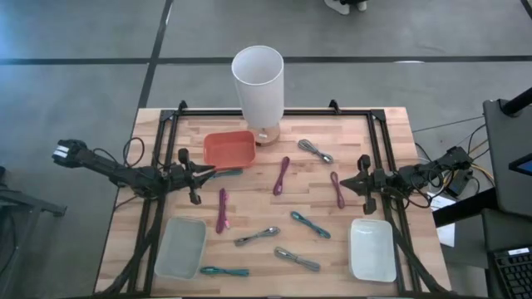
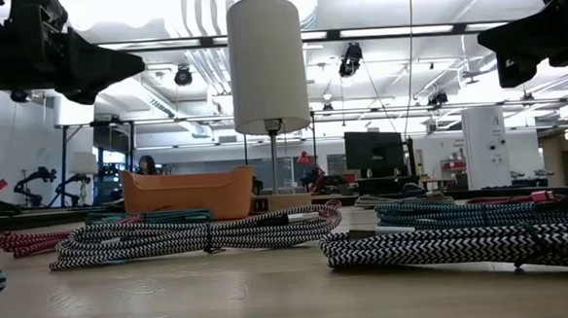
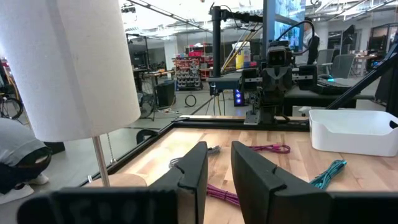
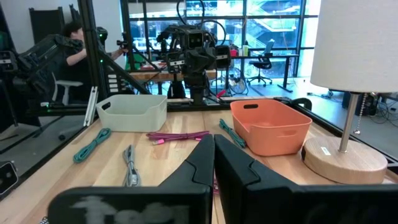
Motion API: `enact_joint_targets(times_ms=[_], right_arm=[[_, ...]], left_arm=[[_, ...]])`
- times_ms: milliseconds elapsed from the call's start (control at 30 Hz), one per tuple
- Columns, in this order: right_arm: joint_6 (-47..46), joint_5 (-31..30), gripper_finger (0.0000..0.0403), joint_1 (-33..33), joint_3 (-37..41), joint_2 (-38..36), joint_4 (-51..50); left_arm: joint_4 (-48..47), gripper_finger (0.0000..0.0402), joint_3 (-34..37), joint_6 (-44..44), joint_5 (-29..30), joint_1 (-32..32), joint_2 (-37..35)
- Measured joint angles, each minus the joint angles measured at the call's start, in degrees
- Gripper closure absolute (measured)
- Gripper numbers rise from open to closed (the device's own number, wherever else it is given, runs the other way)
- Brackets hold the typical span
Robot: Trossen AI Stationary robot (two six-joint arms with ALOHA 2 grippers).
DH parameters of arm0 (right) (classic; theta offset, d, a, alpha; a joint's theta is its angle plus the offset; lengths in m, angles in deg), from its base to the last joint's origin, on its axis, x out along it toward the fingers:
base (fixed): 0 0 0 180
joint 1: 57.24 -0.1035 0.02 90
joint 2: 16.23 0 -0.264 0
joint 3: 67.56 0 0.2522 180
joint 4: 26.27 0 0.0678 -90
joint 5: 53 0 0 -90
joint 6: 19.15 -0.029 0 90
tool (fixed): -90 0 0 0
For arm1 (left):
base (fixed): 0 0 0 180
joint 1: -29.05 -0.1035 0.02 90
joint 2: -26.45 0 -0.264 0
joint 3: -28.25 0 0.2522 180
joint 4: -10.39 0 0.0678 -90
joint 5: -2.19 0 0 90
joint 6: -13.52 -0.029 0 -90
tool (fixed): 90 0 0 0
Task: Pick & Place USB Port
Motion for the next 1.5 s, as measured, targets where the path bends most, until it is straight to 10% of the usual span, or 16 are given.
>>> enact_joint_targets(times_ms=[1267,1500], right_arm=[[-7.47,-0.81,0.0394,0.01,-0.01,-0.04,0.76],[-4.58,-8.95,0.0394,0.01,-0.01,-0.01,1.93]], left_arm=[[0.27,0.0325,0.0,-0.35,-0.2,-0.01,0.0],[0.29,0.0325,0.01,1.39,-2.93,-0.01,0.02]])
